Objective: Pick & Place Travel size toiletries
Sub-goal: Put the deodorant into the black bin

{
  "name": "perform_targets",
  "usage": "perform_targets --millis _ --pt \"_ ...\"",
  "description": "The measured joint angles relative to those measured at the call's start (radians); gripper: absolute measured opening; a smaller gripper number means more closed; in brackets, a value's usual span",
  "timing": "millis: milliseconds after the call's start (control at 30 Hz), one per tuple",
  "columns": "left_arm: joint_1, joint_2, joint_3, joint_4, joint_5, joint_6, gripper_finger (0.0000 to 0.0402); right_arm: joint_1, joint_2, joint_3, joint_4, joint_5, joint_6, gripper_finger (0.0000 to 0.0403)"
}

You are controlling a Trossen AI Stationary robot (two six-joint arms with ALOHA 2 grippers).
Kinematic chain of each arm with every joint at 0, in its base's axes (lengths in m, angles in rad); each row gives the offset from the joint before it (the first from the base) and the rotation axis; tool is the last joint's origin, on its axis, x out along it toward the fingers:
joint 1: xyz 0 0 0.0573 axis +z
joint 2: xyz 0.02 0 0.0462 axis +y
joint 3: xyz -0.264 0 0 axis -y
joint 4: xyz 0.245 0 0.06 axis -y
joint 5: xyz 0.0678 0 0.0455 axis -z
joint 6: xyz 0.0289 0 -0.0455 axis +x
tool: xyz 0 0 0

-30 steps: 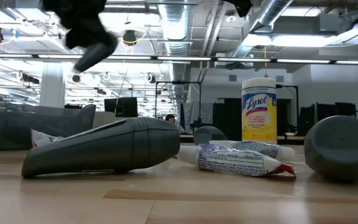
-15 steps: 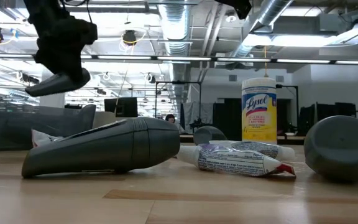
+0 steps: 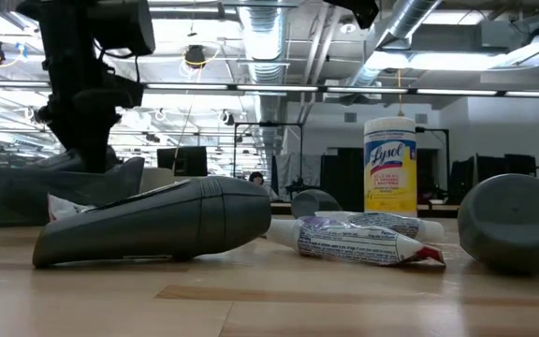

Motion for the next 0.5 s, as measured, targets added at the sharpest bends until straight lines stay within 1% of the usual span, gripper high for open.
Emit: perform_targets --millis 267,400,500 --pt "0.029 -0.001 -0.047 0.022 -0.007 0.002 0.0212 0.000 0.000 0.000 -0.006 0.000 0.000 0.0256" --pt "0.030 -0.001 -0.048 0.046 -0.045 0.003 0.0238 0.000 0.000 0.000 -0.006 0.000 0.000 0.0256" --pt "0.030 -0.001 -0.048 0.090 -0.049 0.029 0.0263 0.000 0.000 0.000 -0.007 0.000 0.000 0.0256"
